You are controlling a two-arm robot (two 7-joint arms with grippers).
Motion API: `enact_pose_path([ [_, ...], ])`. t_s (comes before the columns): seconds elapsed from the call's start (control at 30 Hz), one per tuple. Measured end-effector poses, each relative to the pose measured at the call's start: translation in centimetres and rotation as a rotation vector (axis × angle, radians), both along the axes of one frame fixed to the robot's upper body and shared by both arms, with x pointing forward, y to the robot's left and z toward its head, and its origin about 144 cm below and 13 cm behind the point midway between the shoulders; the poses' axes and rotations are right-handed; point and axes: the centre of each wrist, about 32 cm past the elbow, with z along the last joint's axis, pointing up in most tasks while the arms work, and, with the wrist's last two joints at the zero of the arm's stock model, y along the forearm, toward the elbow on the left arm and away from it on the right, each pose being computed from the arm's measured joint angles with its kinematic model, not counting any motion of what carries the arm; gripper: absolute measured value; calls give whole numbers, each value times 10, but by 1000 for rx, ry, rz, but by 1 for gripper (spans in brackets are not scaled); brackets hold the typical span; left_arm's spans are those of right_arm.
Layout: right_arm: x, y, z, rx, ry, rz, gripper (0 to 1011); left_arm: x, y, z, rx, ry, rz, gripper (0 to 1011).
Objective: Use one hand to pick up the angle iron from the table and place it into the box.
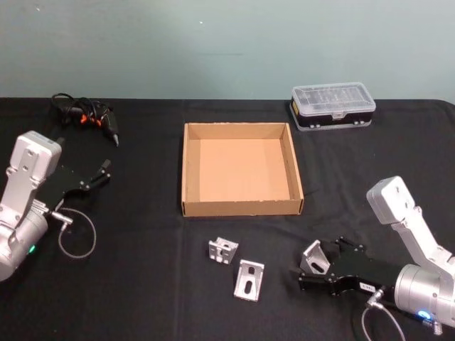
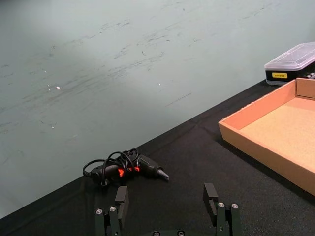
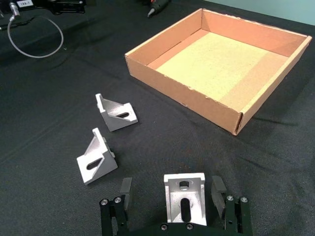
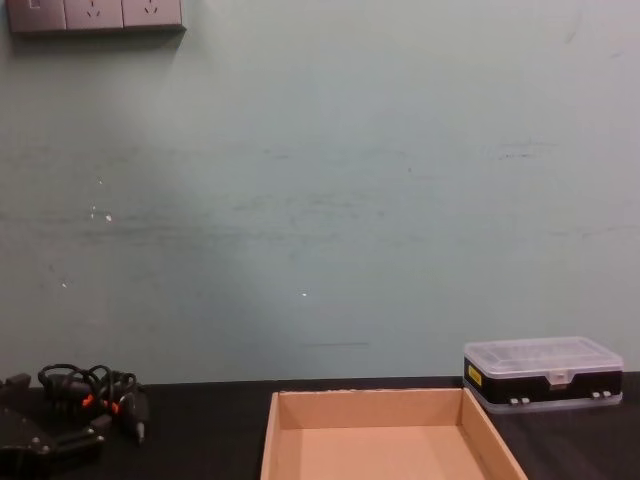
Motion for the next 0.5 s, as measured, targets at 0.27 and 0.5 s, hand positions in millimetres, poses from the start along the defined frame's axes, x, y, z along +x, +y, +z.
enact_pose_path([
  [0.27, 2, 0, -2, -3, -1, 6, 1002, 0, 0, 0, 0, 0, 0, 1000],
  [0.5, 2, 0, -3, -9, -3, 8, 862, 0, 0, 0, 0, 0, 0, 1000],
])
